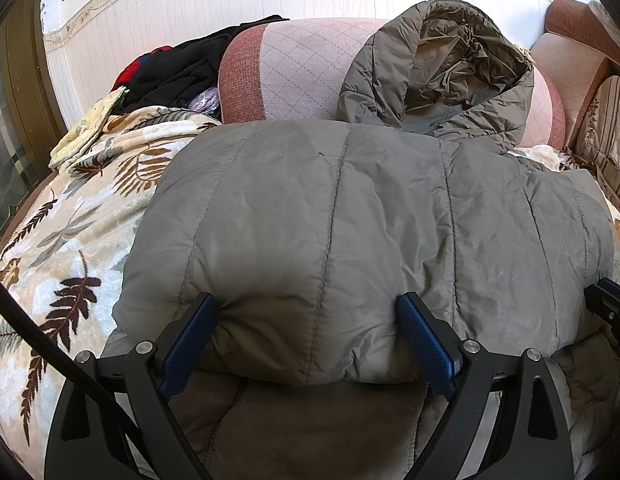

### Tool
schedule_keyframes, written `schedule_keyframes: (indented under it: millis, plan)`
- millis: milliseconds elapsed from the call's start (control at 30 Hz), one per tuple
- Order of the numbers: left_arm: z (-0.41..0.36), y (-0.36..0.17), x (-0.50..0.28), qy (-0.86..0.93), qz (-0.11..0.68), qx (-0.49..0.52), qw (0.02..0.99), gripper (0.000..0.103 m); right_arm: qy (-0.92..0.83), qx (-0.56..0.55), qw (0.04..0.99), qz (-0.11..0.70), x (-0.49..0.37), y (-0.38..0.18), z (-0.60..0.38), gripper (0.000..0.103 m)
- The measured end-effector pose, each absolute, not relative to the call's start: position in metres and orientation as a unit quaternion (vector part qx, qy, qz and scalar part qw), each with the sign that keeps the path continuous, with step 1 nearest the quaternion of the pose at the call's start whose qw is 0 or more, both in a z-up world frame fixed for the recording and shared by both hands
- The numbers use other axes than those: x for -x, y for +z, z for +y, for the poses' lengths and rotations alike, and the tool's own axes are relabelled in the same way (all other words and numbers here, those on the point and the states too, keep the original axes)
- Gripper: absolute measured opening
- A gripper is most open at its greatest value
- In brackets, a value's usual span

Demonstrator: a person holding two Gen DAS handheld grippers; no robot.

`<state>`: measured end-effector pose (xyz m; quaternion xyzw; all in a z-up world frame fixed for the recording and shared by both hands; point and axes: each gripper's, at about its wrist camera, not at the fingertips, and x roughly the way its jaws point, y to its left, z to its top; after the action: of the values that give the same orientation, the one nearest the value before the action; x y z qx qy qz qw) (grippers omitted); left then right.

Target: Fold large clothes

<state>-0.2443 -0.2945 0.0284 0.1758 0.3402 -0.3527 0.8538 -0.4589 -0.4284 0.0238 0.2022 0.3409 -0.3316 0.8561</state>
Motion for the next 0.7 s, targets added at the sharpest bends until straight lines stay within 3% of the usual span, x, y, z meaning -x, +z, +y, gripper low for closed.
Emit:
schedule_keyframes:
  millis: [700]
  plan:
    - [-0.2917, 0.0270, 0.2413, -0.352, 0.339, -0.176, 0.854, 0.093, -0.332, -0.201, 0.856, 0.341, 0.4581, 0.0231, -0.4280, 0.037]
